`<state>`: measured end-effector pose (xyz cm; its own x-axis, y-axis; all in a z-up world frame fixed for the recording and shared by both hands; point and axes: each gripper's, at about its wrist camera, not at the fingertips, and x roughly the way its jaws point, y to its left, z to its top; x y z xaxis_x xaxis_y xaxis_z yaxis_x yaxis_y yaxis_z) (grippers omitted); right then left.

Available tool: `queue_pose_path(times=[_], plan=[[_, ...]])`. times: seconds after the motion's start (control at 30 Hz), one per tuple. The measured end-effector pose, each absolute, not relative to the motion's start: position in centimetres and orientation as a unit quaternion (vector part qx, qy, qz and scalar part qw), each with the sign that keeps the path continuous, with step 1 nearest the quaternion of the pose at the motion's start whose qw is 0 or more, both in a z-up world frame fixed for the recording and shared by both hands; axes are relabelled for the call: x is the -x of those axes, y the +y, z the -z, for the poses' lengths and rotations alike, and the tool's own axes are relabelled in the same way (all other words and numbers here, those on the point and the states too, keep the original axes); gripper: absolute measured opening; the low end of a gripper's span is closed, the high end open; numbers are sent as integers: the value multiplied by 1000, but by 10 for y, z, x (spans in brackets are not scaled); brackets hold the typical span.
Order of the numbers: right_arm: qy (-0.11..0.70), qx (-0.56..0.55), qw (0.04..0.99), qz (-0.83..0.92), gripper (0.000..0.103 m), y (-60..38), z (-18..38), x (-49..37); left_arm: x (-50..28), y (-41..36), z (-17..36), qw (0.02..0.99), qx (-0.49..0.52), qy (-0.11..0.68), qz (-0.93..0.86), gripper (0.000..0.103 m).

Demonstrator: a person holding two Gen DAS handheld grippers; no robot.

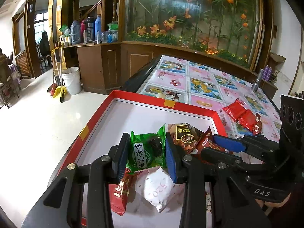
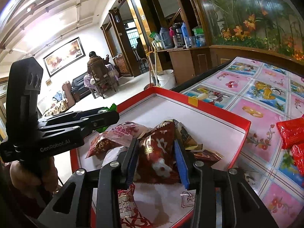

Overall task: Organize snacks
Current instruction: 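Carry green pack with left and red flower-print pack with right into tray, release both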

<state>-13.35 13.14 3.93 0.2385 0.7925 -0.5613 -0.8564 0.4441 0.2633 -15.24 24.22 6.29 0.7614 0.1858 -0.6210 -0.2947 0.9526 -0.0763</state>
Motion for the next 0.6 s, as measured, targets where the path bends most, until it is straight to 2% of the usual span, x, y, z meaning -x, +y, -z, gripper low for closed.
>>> queue_pose_path(times=[0.47,0.53,0.6], plan=[[322,50,790,-519,40,129,-42,136,155,242,-56,933,88,321,-137,37],[320,48,793,-516,40,127,-45,135,156,244,-57,933,88,320,-138,43],[317,43,796,-513,43,124,-47,133,158,244,-58,934,87,316,-141,54]])
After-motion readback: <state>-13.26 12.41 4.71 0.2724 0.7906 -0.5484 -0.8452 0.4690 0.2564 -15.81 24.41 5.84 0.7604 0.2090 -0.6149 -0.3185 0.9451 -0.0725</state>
